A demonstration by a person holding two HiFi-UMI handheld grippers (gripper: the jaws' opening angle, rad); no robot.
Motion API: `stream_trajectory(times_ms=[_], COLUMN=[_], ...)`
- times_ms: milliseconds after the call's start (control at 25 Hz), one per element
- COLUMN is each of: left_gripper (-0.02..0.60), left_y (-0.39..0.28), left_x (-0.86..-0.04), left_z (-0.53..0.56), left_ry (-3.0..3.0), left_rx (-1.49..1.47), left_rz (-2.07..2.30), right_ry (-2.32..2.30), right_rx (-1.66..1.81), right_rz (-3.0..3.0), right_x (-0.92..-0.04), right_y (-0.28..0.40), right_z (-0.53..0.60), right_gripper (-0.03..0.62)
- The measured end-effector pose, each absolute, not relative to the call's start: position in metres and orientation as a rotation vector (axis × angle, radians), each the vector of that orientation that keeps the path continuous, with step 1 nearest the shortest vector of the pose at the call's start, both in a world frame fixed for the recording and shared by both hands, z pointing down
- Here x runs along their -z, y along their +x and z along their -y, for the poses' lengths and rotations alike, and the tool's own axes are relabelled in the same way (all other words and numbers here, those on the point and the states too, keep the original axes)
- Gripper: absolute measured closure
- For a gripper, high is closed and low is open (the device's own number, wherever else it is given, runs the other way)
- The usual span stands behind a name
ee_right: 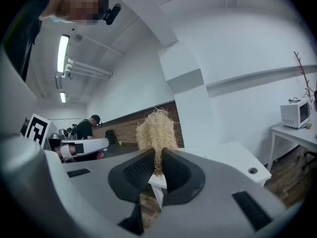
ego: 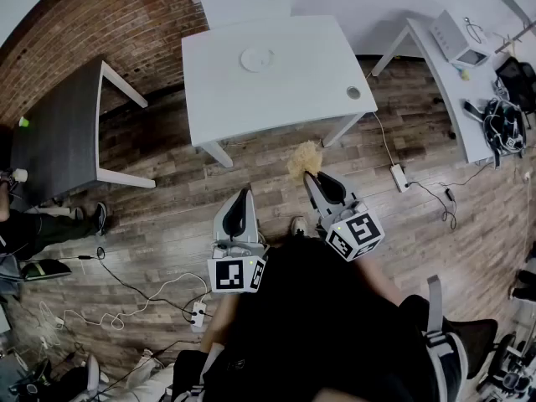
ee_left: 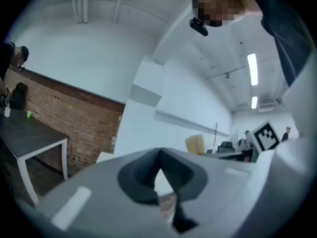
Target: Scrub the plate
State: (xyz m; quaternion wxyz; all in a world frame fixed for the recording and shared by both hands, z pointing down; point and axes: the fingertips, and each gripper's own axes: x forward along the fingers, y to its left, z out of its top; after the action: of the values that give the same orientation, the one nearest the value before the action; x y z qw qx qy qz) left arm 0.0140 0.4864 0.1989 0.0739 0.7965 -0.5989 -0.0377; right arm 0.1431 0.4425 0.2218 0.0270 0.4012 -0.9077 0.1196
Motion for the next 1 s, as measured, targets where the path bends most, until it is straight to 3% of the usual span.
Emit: stream_trajectory(times_ms=[1000], left_gripper=[0.578], left_y=[0.042], left_x=[-0.206], left_z=[-0.476], left_ry=[2.371], left_rx=[0.100], left_rz=[1.793], right_ry=[1.232], right_rx=[-0.433], right_rz=[2.839], right_x=[-0.223], right_y=[0.171], right_z=[-0.434], right_gripper=[0.552])
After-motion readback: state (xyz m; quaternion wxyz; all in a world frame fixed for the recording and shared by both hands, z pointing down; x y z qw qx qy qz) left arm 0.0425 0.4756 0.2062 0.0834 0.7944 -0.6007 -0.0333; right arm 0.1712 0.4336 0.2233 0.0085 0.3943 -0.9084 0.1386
